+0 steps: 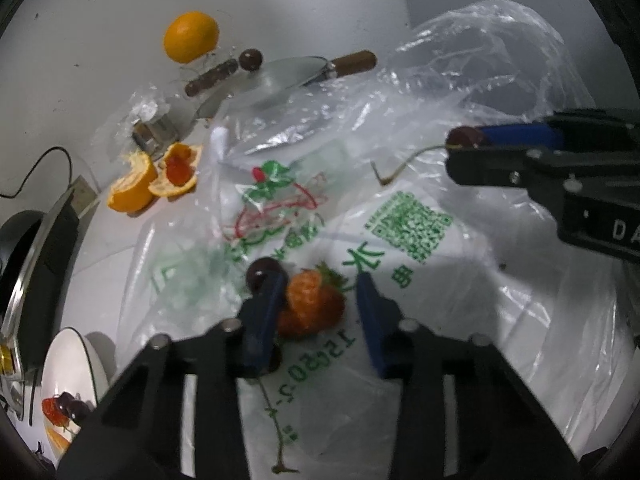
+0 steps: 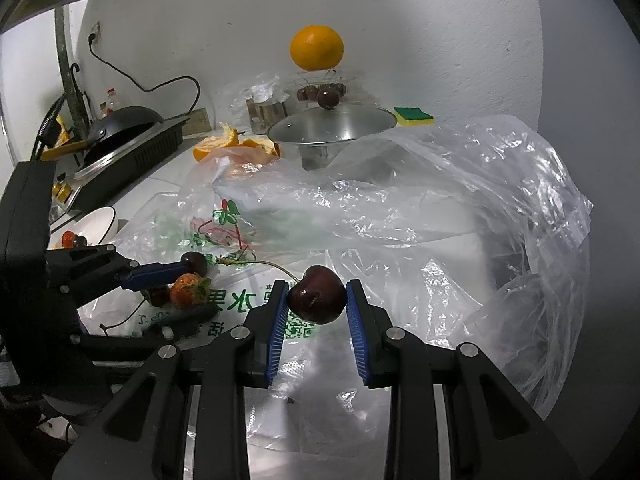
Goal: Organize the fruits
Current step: 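Grasp the red strawberry with the left tool while the right tool holds its cherry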
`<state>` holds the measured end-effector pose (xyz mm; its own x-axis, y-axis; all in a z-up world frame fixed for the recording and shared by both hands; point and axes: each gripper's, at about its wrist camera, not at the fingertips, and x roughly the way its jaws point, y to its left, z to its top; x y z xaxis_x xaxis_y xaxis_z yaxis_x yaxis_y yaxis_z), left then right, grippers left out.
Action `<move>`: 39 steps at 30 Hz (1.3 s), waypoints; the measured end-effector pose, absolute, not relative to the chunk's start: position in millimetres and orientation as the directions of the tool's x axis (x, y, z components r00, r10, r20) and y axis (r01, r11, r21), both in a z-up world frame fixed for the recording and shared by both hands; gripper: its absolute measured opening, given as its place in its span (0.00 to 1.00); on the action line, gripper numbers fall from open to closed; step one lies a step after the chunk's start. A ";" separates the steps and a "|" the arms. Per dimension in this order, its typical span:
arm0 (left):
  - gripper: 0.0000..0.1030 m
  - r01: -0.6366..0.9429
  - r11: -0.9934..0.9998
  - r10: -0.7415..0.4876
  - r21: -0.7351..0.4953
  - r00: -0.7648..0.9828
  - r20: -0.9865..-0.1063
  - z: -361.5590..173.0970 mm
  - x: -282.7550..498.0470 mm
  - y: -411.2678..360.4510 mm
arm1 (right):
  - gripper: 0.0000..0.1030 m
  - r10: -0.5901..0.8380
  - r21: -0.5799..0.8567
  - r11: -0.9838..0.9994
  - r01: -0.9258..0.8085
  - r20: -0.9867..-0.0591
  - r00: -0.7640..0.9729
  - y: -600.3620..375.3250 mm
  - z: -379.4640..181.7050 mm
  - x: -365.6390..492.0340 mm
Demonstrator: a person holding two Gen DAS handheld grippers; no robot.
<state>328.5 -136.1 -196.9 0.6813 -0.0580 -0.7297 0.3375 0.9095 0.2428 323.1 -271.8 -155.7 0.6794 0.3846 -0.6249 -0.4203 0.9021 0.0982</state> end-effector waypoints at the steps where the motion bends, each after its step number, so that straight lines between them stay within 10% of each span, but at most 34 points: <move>1: 0.31 0.335 0.911 -0.059 0.241 0.683 -0.728 -196.0 328.8 -135.1 | 0.30 0.384 0.098 0.902 -0.420 -0.625 0.679 -271.9 -155.8 323.1; 39: 0.30 0.356 0.932 -0.235 0.068 0.735 -0.637 -128.8 279.5 -97.9 | 0.30 0.363 0.028 0.902 -0.430 -0.584 0.725 -242.5 -117.0 281.2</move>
